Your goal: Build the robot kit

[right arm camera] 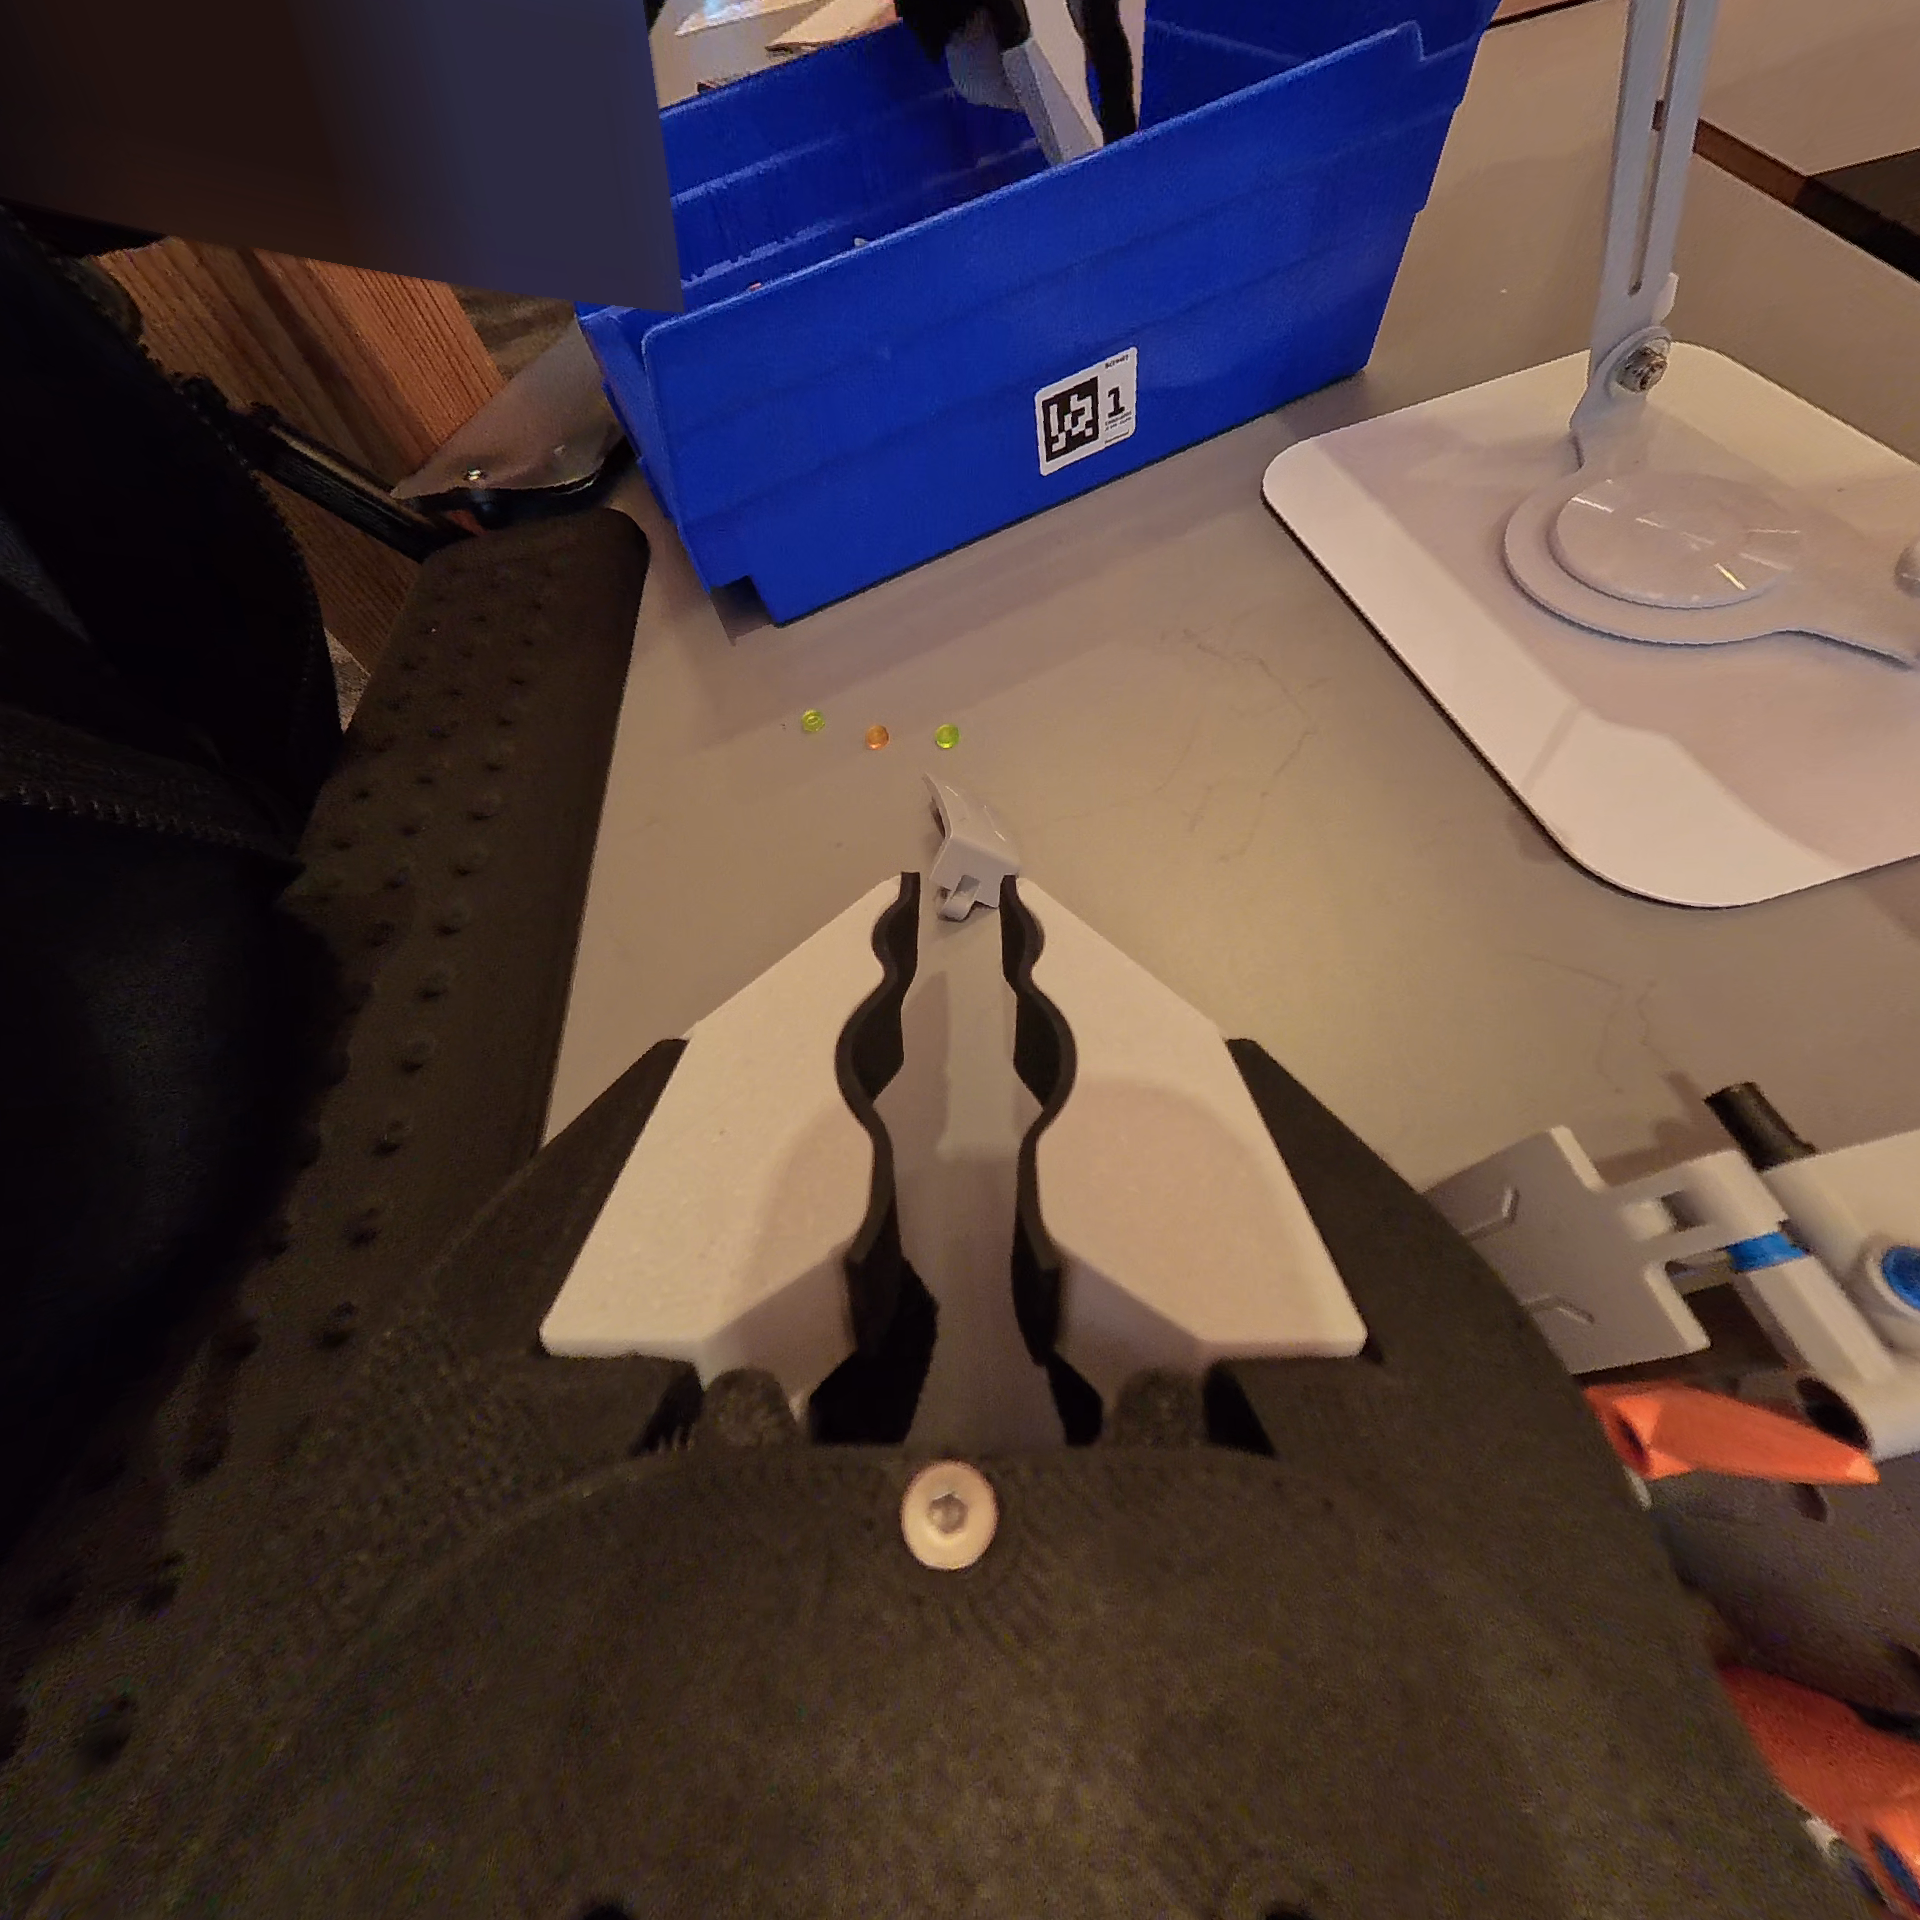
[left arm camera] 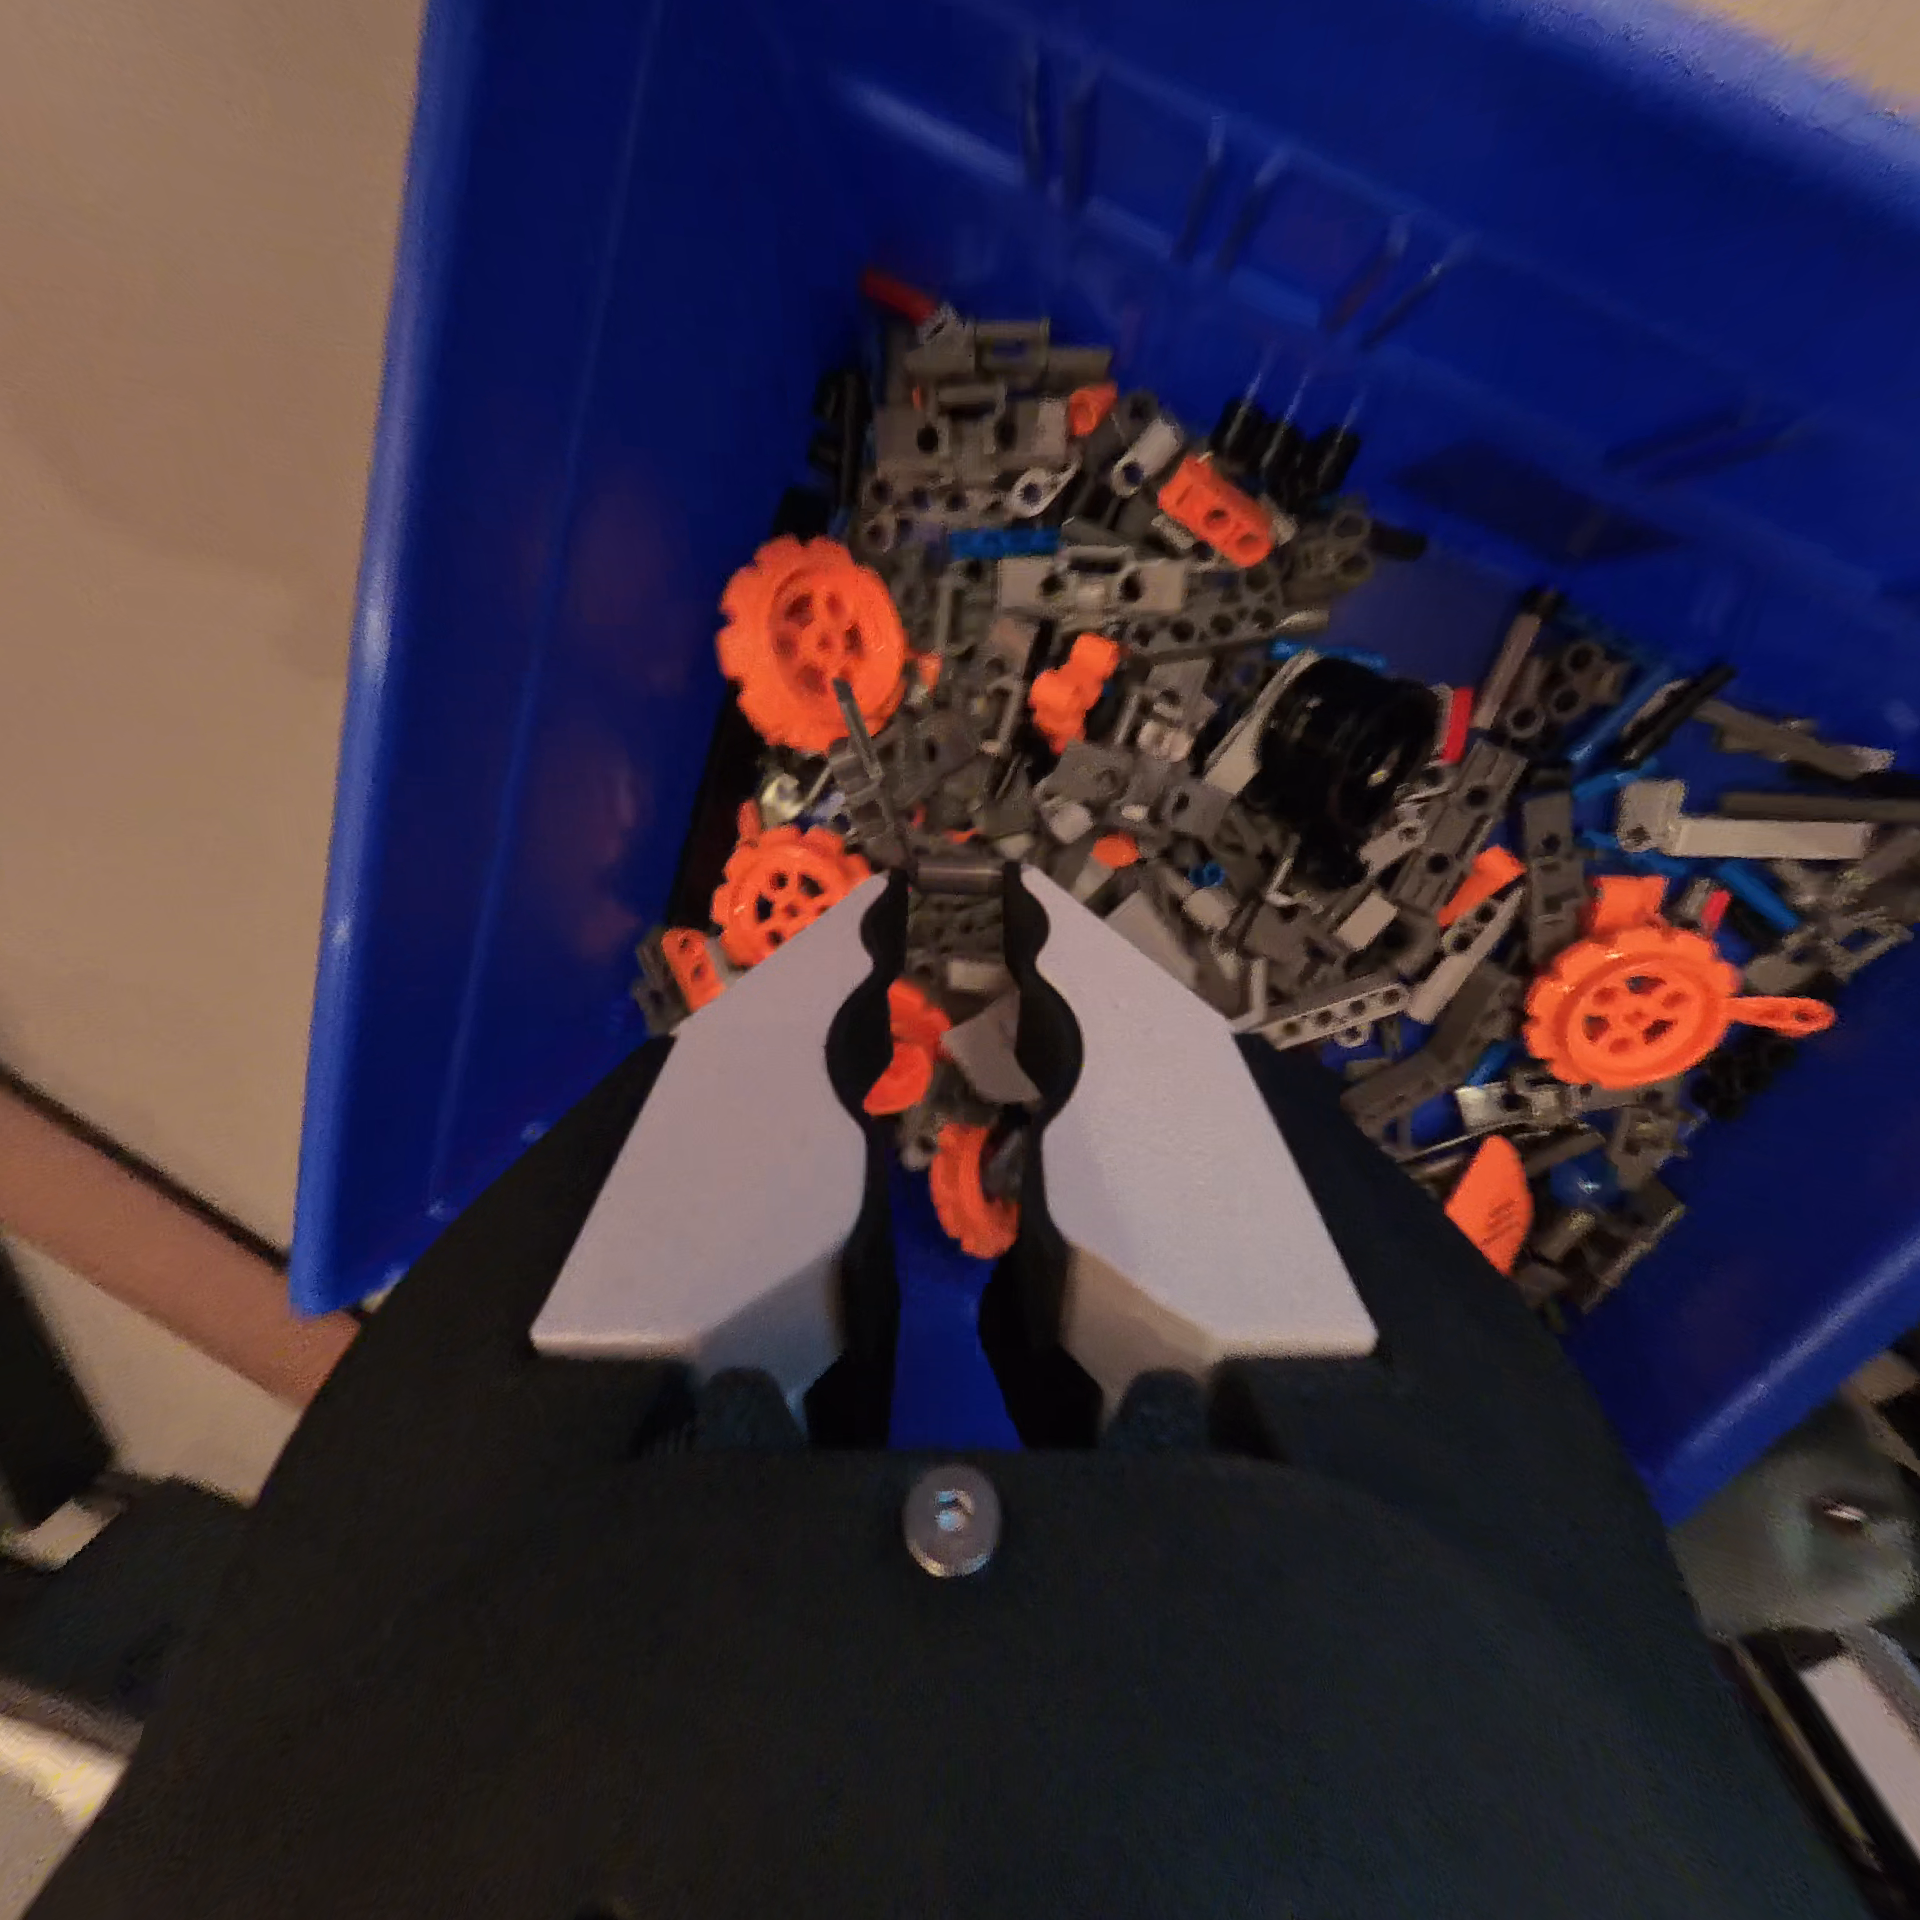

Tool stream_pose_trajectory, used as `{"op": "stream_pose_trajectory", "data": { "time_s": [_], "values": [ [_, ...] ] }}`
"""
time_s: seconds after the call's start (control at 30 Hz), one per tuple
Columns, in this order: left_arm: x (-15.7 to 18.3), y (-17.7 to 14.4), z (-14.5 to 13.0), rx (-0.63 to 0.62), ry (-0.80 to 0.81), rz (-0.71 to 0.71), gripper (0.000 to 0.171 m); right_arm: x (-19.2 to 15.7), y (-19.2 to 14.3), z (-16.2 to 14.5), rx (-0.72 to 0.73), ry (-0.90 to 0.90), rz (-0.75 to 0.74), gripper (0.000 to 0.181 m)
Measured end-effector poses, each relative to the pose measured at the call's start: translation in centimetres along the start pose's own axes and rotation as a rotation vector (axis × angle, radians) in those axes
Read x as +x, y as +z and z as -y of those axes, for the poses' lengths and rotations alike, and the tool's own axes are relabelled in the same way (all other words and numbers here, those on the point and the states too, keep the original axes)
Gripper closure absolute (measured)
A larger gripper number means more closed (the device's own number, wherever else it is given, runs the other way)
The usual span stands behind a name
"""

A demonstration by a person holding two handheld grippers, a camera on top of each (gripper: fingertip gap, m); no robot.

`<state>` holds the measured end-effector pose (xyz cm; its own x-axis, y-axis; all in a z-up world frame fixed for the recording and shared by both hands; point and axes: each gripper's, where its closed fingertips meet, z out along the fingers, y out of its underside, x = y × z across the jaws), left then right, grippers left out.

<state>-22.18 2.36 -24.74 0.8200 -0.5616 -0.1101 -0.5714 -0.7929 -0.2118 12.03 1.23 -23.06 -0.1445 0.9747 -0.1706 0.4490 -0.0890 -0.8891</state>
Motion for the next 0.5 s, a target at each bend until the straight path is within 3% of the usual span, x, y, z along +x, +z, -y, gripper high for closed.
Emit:
{"op": "stream_pose_trajectory", "data": {
  "time_s": [0.1,0.17,0.2,0.4,0.5],
  "values": [
    [-0.7,-0.2,-1.5,-0.052,-0.004,0.035,0.154,-0.1,0.0,0.0,-0.001,-0.002,0.000,0.168],
    [-0.4,-0.1,-1.6,-0.050,-0.038,0.011,0.134,-0.1,0.0,0.1,0.000,-0.002,0.001,0.168],
    [-0.2,-0.2,-1.1,-0.026,-0.037,0.004,0.127,-0.1,0.0,0.1,0.000,-0.002,0.001,0.168],
    [3.7,0.3,4.3,0.126,0.072,-0.091,0.128,0.0,0.0,0.0,-0.002,0.000,0.002,0.168],
    [4.8,2.6,5.1,0.073,0.108,-0.118,0.130,0.0,0.0,0.0,-0.001,-0.001,0.001,0.168]
  ]
}}
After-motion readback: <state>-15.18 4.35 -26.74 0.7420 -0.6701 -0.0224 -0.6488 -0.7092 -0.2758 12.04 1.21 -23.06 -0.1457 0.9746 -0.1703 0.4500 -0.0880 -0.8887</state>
